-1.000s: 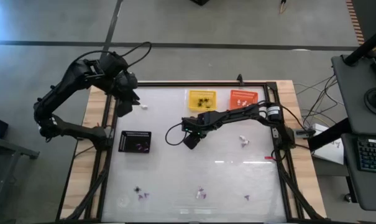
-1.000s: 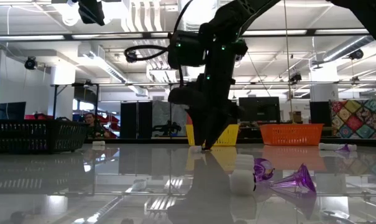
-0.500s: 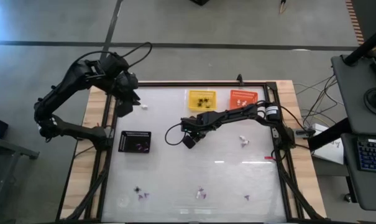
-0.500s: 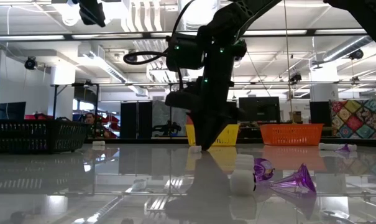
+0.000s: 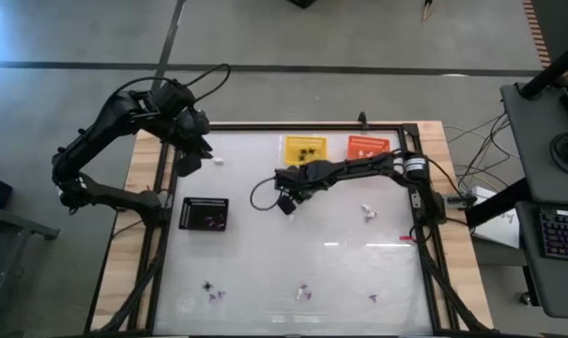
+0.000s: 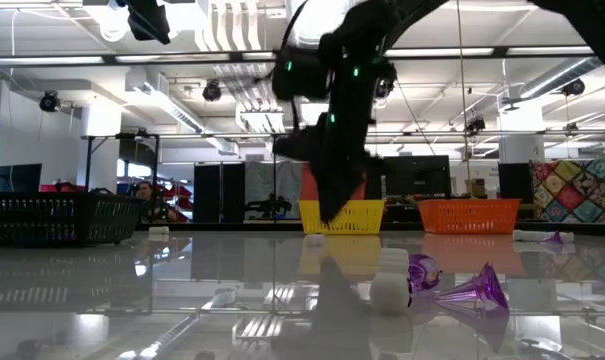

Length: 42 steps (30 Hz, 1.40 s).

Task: Sort Halloween decoration
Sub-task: Put the black spider toy into the yellow bin

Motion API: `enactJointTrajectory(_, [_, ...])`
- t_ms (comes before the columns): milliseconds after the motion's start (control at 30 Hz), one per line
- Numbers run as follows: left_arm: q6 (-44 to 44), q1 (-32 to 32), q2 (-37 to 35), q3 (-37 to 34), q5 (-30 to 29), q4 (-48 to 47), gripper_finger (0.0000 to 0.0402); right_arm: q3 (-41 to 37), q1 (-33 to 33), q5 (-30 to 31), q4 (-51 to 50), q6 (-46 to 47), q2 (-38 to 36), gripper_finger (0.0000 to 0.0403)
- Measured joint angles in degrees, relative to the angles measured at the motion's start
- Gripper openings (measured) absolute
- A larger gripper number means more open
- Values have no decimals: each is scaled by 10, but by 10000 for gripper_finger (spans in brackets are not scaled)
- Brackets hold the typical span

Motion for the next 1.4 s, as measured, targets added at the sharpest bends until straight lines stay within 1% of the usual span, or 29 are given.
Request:
enactJointTrajectory(67, [-1, 0, 0, 0, 0, 0, 91, 2, -6, 13, 3, -1, -24, 9])
enactJointTrajectory(167, [-2, 0, 0, 0, 0, 0, 91, 2, -21, 14, 1, -1, -51, 9])
enactJointTrajectory(233, [-2, 0, 0, 0, 0, 0, 91, 2, -34, 32, 0, -3, -64, 9])
enactJointTrajectory(333, [-2, 0, 0, 0, 0, 0, 91, 3, -62, 55, 3, -12, -91, 9])
enactJointTrajectory(500, [-2, 0, 2, 0, 0, 4, 91, 2, -118, 58, 2, -38, -103, 9])
enactJointTrajectory(700, [-12, 0, 5, 0, 0, 4, 91, 2, -174, 16, 3, -76, -96, 9])
enactJointTrajectory(800, [-13, 0, 5, 0, 0, 4, 91, 1, -195, 6, 2, -97, -84, 9])
enactJointTrajectory(967, [-17, 0, 5, 0, 0, 2, 91, 0, -217, -32, 2, -109, -61, 9])
enactJointTrajectory(1067, [-23, 0, 5, 0, -1, 2, 91, 0, -221, -41, 1, -119, -53, 10])
enactJointTrajectory(1200, [-45, 0, 5, 0, -3, 0, 91, 0, -221, -41, 0, -142, -50, 27])
enactJointTrajectory(1400, [-43, 0, 7, 0, -5, -4, 91, 0, -221, -41, -2, -173, -49, 84])
